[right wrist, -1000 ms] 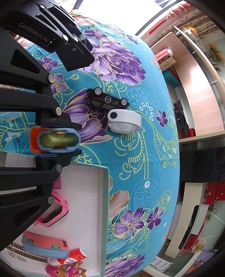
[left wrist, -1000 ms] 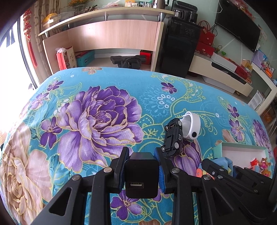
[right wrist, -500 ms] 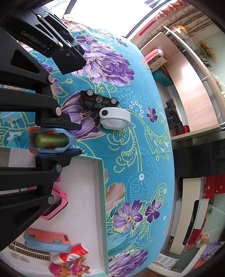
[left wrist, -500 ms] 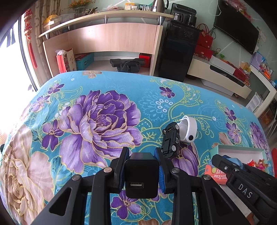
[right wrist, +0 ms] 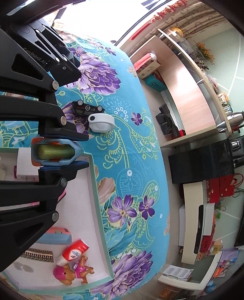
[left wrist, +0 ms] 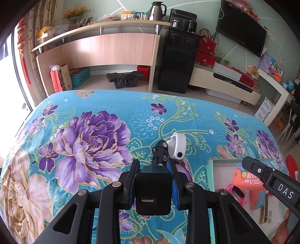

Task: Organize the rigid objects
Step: 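Carry the black charger with the left gripper while the right gripper carries the knife over the tray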

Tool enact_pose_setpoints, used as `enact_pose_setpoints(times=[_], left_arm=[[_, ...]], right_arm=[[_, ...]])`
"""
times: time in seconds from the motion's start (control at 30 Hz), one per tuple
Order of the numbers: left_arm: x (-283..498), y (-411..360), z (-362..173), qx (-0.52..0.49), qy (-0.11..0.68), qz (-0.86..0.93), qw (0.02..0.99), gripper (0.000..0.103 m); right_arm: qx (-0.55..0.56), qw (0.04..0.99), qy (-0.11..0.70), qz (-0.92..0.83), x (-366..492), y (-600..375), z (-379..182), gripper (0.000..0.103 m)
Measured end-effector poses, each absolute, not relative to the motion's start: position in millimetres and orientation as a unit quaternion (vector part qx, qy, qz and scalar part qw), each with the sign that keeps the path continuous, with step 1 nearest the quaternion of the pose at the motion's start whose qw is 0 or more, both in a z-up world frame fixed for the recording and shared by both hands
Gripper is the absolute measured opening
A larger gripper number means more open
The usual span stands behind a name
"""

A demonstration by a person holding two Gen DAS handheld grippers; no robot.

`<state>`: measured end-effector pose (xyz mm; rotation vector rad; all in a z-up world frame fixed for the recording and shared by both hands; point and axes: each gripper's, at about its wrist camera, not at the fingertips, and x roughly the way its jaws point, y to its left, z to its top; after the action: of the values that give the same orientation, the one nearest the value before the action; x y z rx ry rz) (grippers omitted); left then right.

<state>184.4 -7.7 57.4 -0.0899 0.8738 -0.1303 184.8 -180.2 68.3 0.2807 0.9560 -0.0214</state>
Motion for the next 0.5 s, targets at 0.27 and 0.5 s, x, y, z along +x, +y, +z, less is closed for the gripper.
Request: enact_pose_setpoints(times=[0.27,0.5], left_arm=[[176,-68,64,-0.006,0.414,-0.139,0.900,0.032],[172,-115,53,0.026,0.423,-0.186,0.887,0.032]], right_arm=[[0.154,0.877,0.445,-0.093,157,-239,75,0.022],[0.171,0.870,0.433,-0.164,138,-289,78,0.022]])
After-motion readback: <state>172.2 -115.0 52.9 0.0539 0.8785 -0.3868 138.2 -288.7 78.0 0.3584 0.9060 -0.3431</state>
